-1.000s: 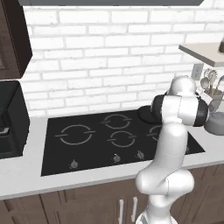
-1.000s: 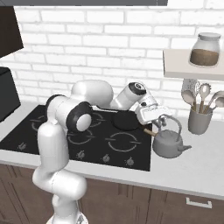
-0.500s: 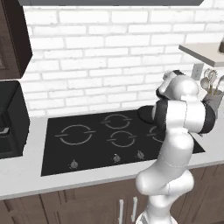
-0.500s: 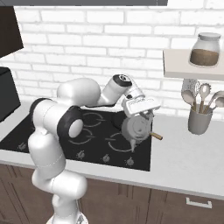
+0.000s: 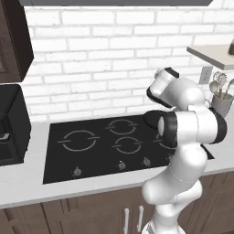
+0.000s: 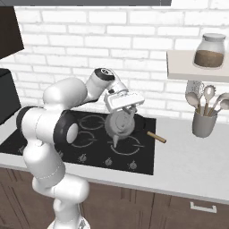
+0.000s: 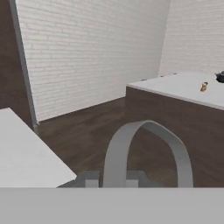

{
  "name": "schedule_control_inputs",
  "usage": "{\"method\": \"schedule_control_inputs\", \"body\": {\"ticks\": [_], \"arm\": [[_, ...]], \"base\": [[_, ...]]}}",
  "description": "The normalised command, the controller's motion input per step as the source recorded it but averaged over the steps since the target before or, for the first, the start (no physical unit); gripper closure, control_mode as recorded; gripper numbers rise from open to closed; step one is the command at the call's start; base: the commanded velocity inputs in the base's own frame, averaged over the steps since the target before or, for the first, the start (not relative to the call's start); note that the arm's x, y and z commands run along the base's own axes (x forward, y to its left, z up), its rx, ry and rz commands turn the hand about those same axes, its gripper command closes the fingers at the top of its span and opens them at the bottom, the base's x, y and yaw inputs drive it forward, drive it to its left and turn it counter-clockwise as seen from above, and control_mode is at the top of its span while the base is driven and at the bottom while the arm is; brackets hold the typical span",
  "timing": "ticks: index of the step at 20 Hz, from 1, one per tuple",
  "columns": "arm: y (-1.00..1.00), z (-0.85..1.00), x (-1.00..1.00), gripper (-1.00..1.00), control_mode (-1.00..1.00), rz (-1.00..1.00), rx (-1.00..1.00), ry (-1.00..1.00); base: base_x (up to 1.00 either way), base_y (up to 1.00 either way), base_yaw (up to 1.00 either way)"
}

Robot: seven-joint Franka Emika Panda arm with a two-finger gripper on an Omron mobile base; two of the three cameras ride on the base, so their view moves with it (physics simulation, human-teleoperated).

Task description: Pick the kettle from the counter and place it on a stove burner. Then turn the burner on.

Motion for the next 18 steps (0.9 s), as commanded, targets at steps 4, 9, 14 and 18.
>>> {"method": "schedule_control_inputs", "body": {"ticks": [4,9,14,18], "arm": [[0.93,0.19,0.21,1.00,-1.00,0.06,-0.04,0.00],[0.73,0.07,0.32,1.00,-1.00,0.15,-0.10,0.00],[0.58,0.07,0.16,1.00,-1.00,0.22,-0.22,0.00],[0.32,0.11,0.00,1.00,-1.00,0.32,-0.20,0.00]], "base": [[0.00,0.00,0.00],[0.00,0.00,0.00],[0.00,0.00,0.00],[0.00,0.00,0.00]]}}
